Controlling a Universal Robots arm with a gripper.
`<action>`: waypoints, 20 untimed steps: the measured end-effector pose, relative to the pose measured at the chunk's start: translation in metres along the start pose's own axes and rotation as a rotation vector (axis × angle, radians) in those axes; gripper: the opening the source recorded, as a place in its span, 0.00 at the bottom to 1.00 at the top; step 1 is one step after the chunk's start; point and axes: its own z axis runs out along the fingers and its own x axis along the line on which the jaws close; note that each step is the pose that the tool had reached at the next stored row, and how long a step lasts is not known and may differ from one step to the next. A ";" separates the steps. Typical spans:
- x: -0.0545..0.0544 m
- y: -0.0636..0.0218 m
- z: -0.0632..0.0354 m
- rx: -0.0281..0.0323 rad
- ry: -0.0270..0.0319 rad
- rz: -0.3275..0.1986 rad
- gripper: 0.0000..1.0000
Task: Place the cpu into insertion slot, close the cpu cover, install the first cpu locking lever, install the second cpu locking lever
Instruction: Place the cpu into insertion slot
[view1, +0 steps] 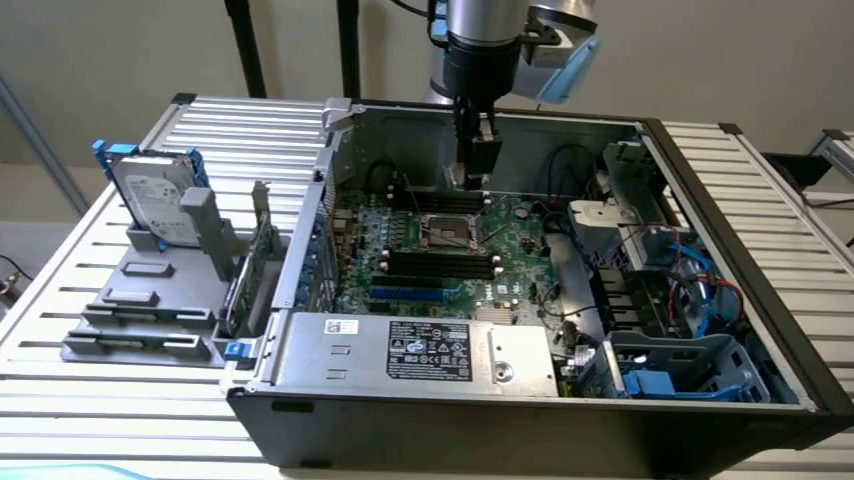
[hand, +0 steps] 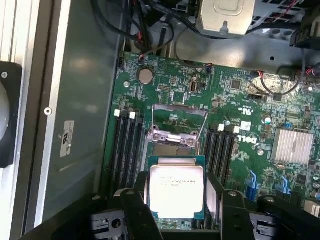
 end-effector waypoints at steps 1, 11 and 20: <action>0.000 -0.0001 0.0015 -0.0004 -0.0009 0.018 0.55; 0.001 -0.0095 0.0192 -0.0013 -0.0061 0.075 0.55; 0.000 -0.0115 0.0354 -0.0007 -0.0060 0.075 0.55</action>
